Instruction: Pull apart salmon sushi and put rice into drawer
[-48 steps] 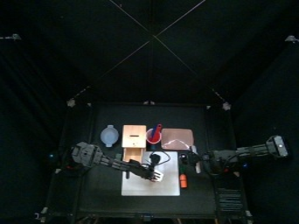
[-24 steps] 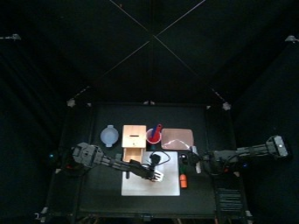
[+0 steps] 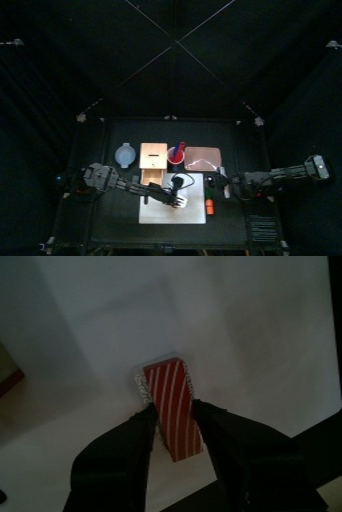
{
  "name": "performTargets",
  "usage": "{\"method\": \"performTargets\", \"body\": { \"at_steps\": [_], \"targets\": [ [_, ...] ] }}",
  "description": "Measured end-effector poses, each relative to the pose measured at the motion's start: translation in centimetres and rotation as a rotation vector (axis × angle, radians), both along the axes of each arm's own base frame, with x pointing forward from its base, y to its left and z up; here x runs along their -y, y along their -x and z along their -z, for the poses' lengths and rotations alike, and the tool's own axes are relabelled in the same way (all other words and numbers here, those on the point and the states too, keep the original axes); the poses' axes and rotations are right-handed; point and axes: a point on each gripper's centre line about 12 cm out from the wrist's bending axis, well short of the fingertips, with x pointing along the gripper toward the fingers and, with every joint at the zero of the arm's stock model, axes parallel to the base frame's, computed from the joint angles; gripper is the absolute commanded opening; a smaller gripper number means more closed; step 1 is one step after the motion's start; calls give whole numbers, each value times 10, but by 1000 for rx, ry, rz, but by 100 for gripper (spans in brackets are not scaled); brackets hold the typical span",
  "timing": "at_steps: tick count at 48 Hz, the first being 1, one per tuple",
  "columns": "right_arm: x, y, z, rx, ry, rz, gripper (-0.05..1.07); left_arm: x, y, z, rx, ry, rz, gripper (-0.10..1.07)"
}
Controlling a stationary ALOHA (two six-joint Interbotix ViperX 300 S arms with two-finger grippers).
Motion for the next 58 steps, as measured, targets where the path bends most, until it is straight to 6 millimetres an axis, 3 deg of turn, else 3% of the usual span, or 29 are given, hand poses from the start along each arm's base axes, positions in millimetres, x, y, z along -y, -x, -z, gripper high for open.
{"method": "performTargets", "body": {
  "at_steps": [12,21,36,48,58],
  "targets": [
    [0,1,1,-3,-2,3,2,-1,1,-2,-13,-6,-2,62],
    [0,2,4,-11,-6,5,2,0,1,-6,-6,-17,31,61],
    [0,3,5,-15,-17,10,2,-4,4,-75,140,-56,165,61],
    [-1,2,-1,3,-101,50,2,-14,4,-101,282,-166,345,60],
    [-3,-7,-21,54,-176,77,2,-34,23,-109,484,-231,453,60]
  ]
}}
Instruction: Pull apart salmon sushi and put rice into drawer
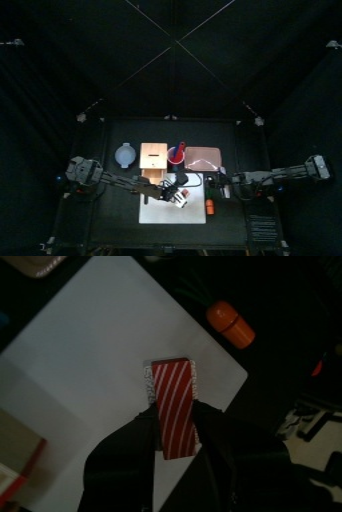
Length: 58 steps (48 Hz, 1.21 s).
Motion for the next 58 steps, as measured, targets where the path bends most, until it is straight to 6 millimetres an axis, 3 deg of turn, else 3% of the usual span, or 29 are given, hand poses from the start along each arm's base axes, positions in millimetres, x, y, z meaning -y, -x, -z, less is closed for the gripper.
{"method": "performTargets", "body": {
  "at_steps": [5,12,18,28,39,49,58],
  "targets": [
    [-1,-4,-9,18,-61,23,3,-11,16,-3,144,37,39,60],
    [-3,-8,-16,30,-134,49,5,-31,38,9,370,120,76,60],
    [-2,-14,-21,77,-192,78,14,-43,56,22,556,166,119,59],
    [3,-25,-31,201,-329,174,51,-51,70,34,610,49,175,59],
    [3,-38,-22,227,-372,224,85,-63,77,27,765,11,91,59],
    [-1,-47,-27,307,-361,219,92,-65,89,35,864,28,57,59],
    [-3,-56,-33,385,-360,225,96,-57,88,38,884,29,81,59]
  ]
}}
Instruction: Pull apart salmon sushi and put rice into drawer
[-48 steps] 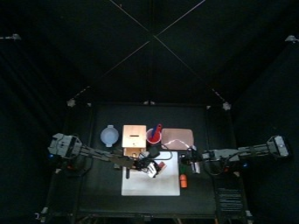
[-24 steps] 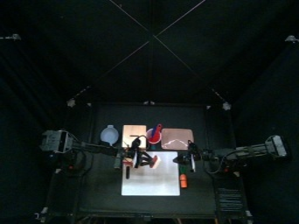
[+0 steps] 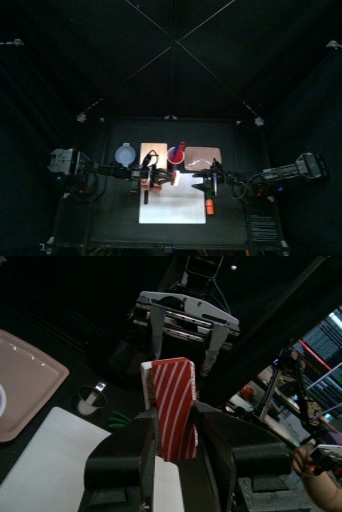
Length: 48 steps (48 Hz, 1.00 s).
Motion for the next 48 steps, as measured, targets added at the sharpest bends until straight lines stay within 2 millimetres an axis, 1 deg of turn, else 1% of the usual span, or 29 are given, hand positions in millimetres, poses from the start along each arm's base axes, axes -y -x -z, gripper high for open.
{"method": "performTargets", "body": {
  "at_steps": [7,24,31,41,48],
  "targets": [
    [-2,-6,5,6,-14,17,103,5,-6,1,24,-29,23,59],
    [-5,-27,19,-29,-5,38,103,17,-22,-4,105,-97,106,59],
    [-8,-34,16,-10,21,24,103,19,-23,-3,112,-113,128,59],
    [-14,-34,12,23,35,5,103,20,-23,-5,132,-112,131,59],
    [-14,-34,10,37,36,7,103,19,-23,-4,132,-112,128,59]
  ]
}}
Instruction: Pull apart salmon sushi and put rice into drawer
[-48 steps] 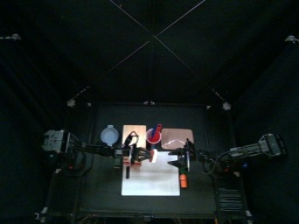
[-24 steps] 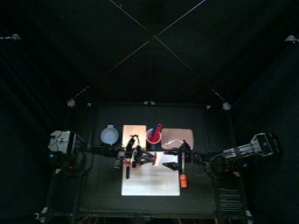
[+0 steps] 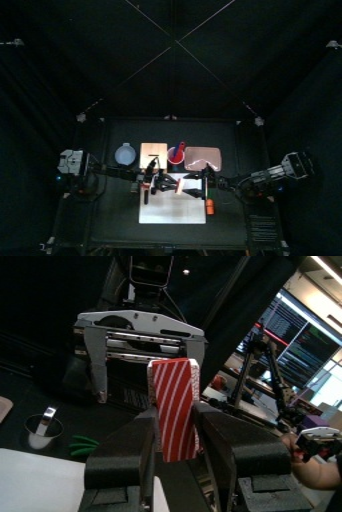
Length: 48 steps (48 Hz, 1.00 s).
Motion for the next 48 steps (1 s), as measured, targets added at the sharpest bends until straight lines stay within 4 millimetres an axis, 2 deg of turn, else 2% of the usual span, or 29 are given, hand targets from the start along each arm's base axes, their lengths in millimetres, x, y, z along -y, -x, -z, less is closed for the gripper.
{"method": "performTargets", "body": {
  "at_steps": [28,48],
  "targets": [
    [-5,1,-5,44,-2,-3,103,-4,1,0,2,2,-14,59],
    [-2,-4,0,59,12,20,103,-7,-2,2,13,-34,-62,59]
  ]
}}
